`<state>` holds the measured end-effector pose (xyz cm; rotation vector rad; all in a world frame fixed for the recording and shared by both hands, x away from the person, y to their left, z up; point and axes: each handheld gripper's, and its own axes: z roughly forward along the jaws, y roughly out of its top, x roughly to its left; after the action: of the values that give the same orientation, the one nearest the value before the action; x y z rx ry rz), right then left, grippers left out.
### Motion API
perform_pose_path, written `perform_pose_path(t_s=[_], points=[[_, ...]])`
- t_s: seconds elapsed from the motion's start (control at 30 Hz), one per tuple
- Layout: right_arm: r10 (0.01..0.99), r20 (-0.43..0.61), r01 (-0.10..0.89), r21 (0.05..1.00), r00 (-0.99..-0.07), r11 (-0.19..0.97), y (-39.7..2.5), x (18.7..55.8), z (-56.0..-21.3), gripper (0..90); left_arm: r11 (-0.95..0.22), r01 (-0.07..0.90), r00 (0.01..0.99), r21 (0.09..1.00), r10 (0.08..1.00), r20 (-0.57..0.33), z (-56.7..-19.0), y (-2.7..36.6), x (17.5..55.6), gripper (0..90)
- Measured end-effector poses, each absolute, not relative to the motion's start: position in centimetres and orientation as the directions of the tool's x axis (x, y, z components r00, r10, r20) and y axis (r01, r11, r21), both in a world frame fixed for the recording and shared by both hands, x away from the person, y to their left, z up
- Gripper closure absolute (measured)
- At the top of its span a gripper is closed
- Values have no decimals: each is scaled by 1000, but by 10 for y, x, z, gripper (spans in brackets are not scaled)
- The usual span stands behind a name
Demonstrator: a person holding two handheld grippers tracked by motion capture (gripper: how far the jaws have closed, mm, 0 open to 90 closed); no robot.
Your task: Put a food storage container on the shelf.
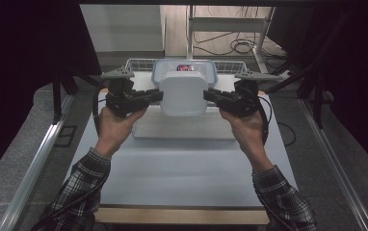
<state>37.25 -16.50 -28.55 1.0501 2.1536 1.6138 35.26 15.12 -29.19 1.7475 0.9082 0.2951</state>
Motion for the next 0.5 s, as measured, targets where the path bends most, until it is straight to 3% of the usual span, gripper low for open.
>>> perform_pose_path(t_s=[0.5], points=[[685,216,374,923,-695,89,-162,400,-242,779,-85,419,681,904,687,-251,-250,155,381,794]])
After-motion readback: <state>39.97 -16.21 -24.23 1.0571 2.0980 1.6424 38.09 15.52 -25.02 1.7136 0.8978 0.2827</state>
